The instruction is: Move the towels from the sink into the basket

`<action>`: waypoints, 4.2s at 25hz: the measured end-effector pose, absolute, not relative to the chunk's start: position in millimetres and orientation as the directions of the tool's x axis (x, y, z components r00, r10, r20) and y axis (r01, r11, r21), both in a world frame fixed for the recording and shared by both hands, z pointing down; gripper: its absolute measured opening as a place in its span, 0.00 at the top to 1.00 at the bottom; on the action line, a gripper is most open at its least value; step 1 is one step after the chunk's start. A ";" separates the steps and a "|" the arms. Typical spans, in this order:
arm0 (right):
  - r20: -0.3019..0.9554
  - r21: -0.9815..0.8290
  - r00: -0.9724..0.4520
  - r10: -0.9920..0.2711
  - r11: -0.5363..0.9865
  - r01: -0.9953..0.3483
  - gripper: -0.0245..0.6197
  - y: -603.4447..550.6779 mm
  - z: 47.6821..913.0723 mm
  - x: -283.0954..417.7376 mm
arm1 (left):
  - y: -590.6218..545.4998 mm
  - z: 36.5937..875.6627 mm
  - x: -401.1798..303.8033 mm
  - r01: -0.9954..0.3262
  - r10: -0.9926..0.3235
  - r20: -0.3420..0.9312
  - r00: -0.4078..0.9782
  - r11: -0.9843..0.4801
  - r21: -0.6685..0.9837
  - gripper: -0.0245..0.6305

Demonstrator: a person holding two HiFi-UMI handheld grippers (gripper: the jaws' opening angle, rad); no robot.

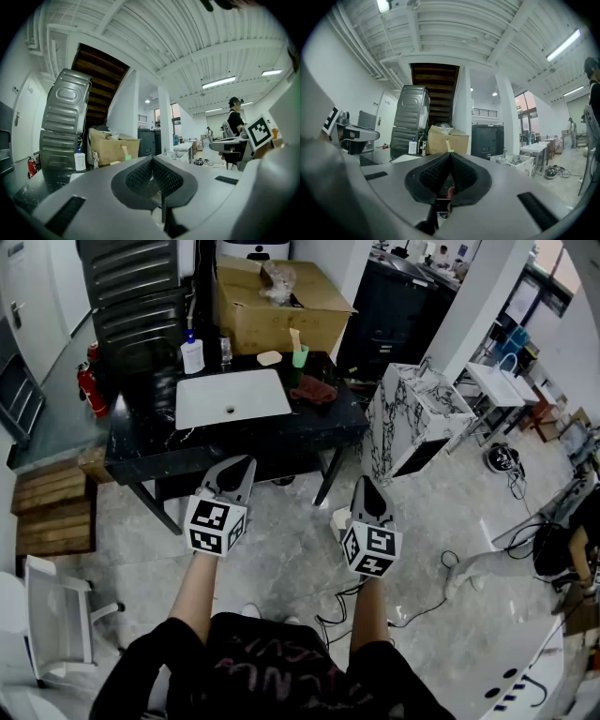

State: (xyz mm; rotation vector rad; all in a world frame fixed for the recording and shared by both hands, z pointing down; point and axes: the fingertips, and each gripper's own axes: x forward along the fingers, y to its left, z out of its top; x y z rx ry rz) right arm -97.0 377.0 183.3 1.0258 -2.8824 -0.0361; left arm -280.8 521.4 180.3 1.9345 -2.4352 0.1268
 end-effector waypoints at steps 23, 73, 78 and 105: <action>0.084 0.052 -0.744 -0.663 0.749 -0.661 0.94 392.6 197.8 -102.9 | 538.5 200.9 -302.3 -0.975 -0.971 0.093 -0.219 0.220 0.006 0.94; 0.170 -0.040 -0.799 -0.576 0.806 -0.590 0.94 27.1 264.1 -232.1 | 168.0 256.1 -400.4 -0.981 -0.950 0.247 -0.193 0.194 -0.022 0.94; 0.172 -0.029 -0.800 -0.574 0.809 -0.587 0.94 3.7 266.3 -256.8 | 138.7 263.3 -419.3 -0.983 -0.952 0.248 -0.179 0.181 -0.013 0.94; 0.241 -0.059 -0.767 -0.595 0.779 -0.624 0.94 -79.0 303.7 -303.4 | 23.8 352.7 -440.2 -0.999 -0.878 0.478 -0.032 0.048 0.022 0.62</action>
